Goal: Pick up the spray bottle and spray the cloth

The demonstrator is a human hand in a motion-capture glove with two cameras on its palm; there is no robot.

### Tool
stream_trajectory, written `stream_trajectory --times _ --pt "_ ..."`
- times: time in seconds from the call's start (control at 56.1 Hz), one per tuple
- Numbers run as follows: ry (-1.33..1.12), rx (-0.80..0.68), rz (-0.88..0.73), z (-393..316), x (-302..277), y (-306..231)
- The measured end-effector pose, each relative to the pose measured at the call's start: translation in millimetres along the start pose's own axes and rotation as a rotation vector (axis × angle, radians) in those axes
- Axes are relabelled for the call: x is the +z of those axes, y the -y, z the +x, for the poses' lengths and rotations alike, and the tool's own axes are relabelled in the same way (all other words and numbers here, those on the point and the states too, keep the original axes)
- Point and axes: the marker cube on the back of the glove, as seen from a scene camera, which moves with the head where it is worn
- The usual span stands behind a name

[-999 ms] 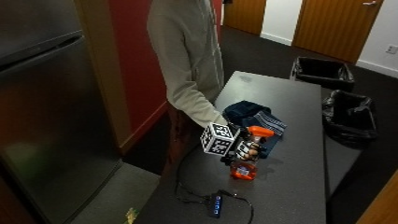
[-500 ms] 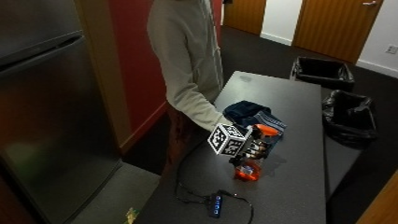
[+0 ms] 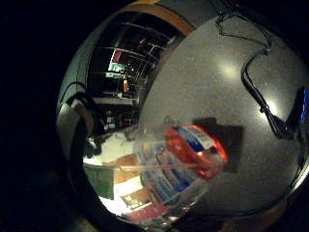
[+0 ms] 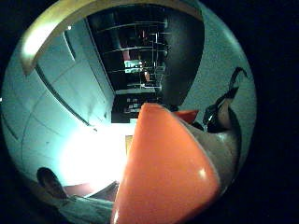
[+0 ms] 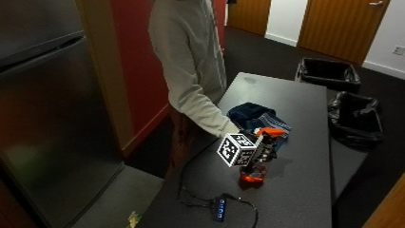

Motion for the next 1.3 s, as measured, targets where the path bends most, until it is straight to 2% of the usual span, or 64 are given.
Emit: stream_trajectory --times 0.143,0.25,0.339,0.446,0.571,0.785,0.946,1.035,1.106,1.16,1.231,1.302 --pt "-0.031 -0.014 0.003 -2.1 2.7 4.3" --pt "-0.104 -0.035 -0.074 -4.8 17.9 3.8" --pt "-0.231 -0.058 -0.218 -11.8 35.7 -2.8" --pt "-0.357 -0.070 -0.462 -42.1 42.8 -13.8" --pt "-0.680 -0.187 -0.431 -66.2 53.1 9.5" --pt "-0.937 -0.300 -0.586 -122.9 72.9 -6.3" --pt "-1.161 -0.415 -0.660 -161.7 113.1 -46.6" --pt "-1.398 -0.450 -0.623 -175.7 119.1 -60.8" --pt "-1.340 -0.516 -0.740 -190.1 143.4 -91.0" --pt "-1.388 -0.518 -0.743 -196.5 154.5 -104.7" --pt "-1.530 -0.472 -0.658 -200.3 162.9 -113.9" --pt "-1.560 -0.471 -0.657 -204.3 174.8 -129.1"
